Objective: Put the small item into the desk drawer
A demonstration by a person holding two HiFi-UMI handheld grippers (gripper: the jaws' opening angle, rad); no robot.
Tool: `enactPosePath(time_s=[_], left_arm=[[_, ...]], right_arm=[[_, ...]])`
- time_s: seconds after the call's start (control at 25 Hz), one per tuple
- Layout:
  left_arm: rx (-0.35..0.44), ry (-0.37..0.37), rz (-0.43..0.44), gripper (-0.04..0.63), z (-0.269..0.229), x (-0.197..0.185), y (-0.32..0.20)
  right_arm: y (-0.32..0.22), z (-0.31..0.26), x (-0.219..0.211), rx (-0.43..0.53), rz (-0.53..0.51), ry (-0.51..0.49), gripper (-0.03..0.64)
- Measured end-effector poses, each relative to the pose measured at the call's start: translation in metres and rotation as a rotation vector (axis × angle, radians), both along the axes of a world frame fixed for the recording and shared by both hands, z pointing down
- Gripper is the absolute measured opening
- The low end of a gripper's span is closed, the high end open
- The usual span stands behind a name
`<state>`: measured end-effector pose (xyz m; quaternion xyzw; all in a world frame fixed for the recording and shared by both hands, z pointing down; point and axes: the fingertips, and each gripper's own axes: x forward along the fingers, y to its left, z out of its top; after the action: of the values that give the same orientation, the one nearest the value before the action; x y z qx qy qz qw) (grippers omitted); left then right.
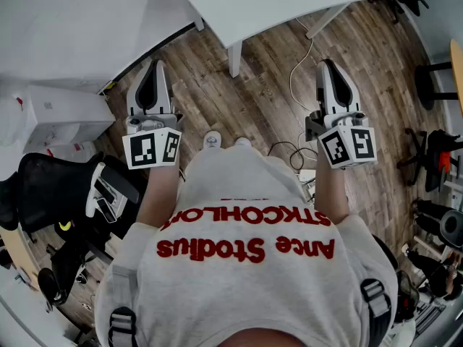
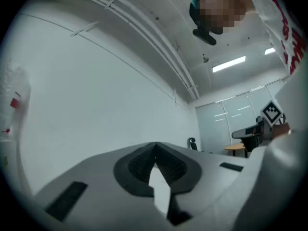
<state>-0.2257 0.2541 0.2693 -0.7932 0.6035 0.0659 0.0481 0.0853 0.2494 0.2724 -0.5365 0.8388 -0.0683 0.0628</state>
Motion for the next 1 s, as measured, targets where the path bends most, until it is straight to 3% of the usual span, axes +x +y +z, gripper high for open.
enactPosePath(time_s=[0.56,1.0], left_arm=[[-0.008,-0.001,-0.031,0.008,-0.001,0.014,0.001],[-0.005,0.006,0.005,0.008,0.003,0.017,-0.048]], right_arm=[[-0.002,-0.008,0.005,0.015,-0.051,-0.042,0.021],[-0.035,-0.011,0.003,0.023,-0.048,-0.029,0.021]])
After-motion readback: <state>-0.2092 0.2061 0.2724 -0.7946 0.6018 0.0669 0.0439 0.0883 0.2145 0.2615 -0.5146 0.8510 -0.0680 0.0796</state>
